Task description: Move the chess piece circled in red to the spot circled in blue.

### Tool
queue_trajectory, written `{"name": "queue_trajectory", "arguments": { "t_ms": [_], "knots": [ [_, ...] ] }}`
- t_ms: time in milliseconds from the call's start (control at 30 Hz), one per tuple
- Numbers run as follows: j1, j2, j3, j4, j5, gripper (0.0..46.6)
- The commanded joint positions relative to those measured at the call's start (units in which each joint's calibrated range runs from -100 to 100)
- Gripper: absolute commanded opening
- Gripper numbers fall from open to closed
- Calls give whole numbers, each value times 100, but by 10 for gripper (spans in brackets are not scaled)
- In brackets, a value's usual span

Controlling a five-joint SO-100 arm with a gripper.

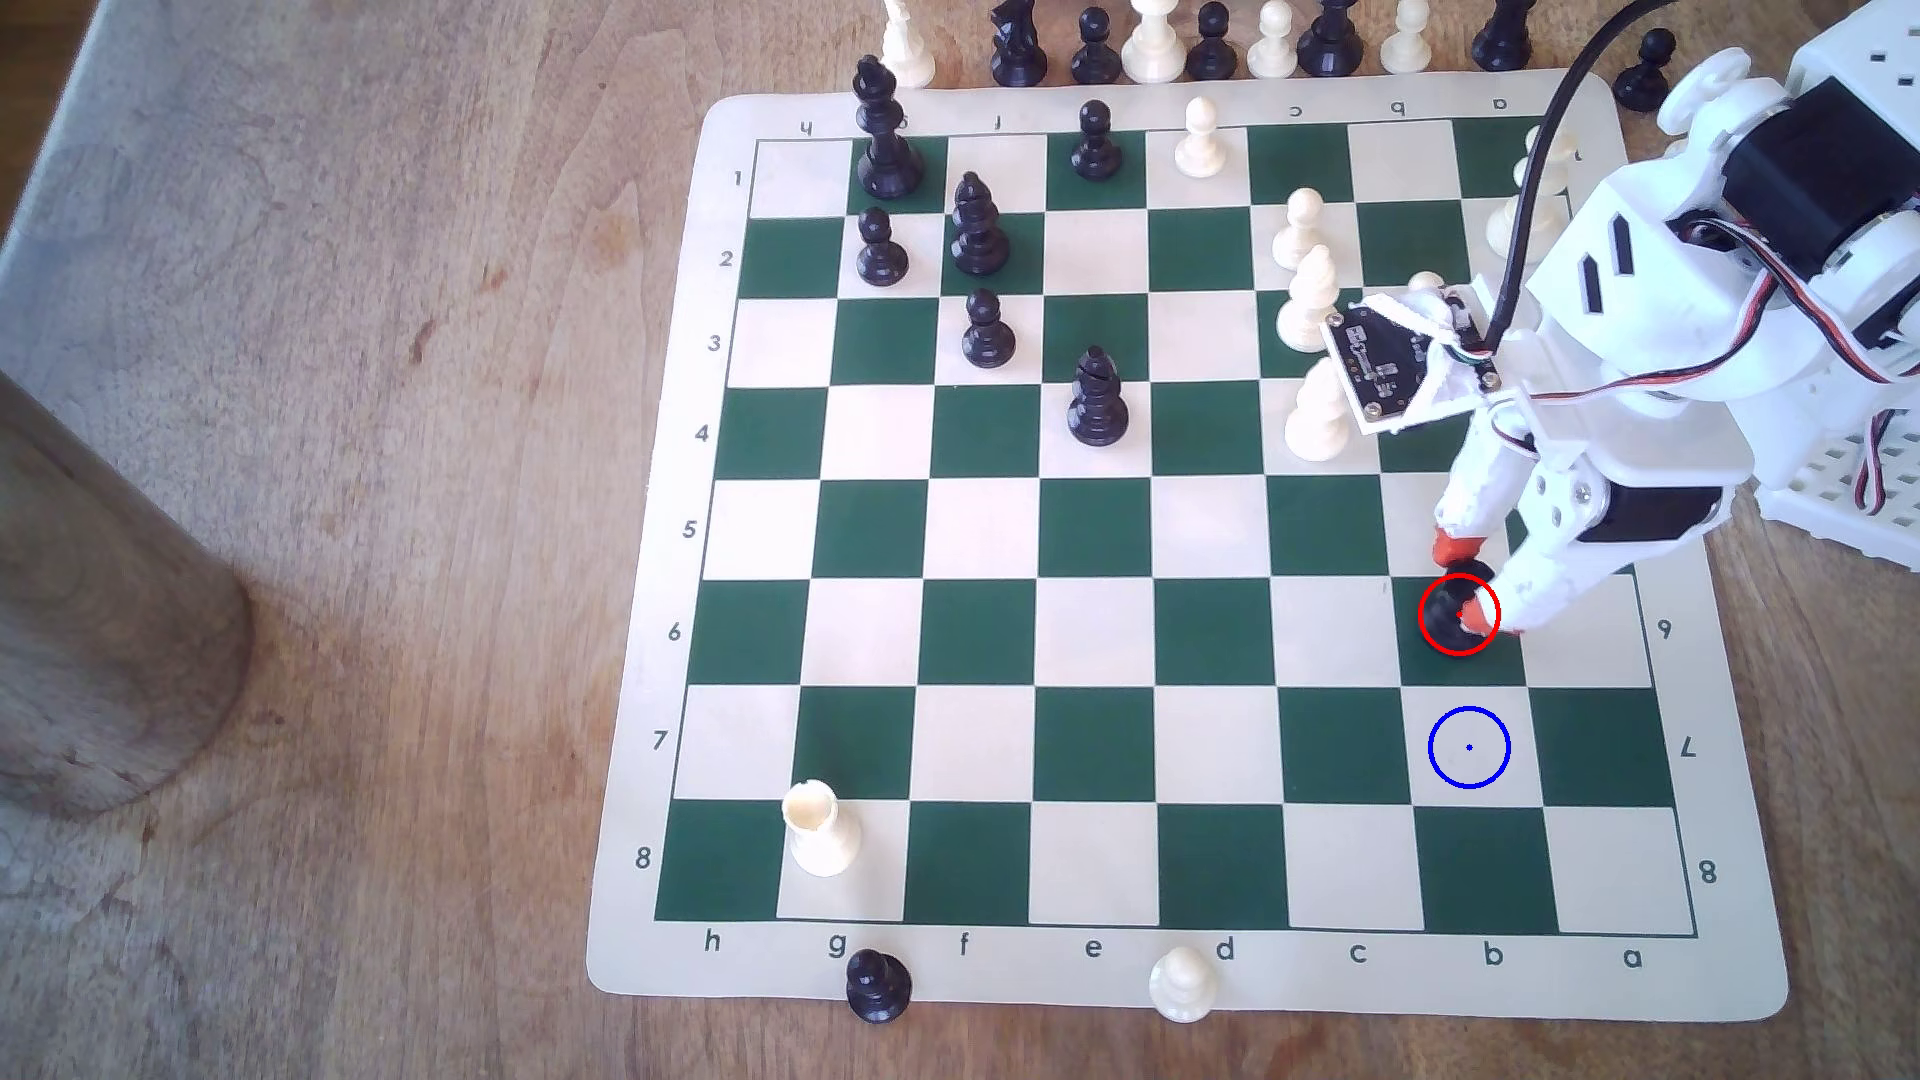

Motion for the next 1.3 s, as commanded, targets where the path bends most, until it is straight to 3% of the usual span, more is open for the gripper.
{"name": "queue_trajectory", "arguments": {
  "t_ms": [0, 333, 533, 733, 1267],
  "knots": [
    [-26, 49, -108, -75, -34, 3],
    [169, -817, -1041, 679, -156, 3],
    [-276, -1216, -1558, 932, -283, 3],
    [-785, -2, -1966, 318, -308, 3],
    [-965, 1492, -1631, -304, -313, 3]
  ]
}}
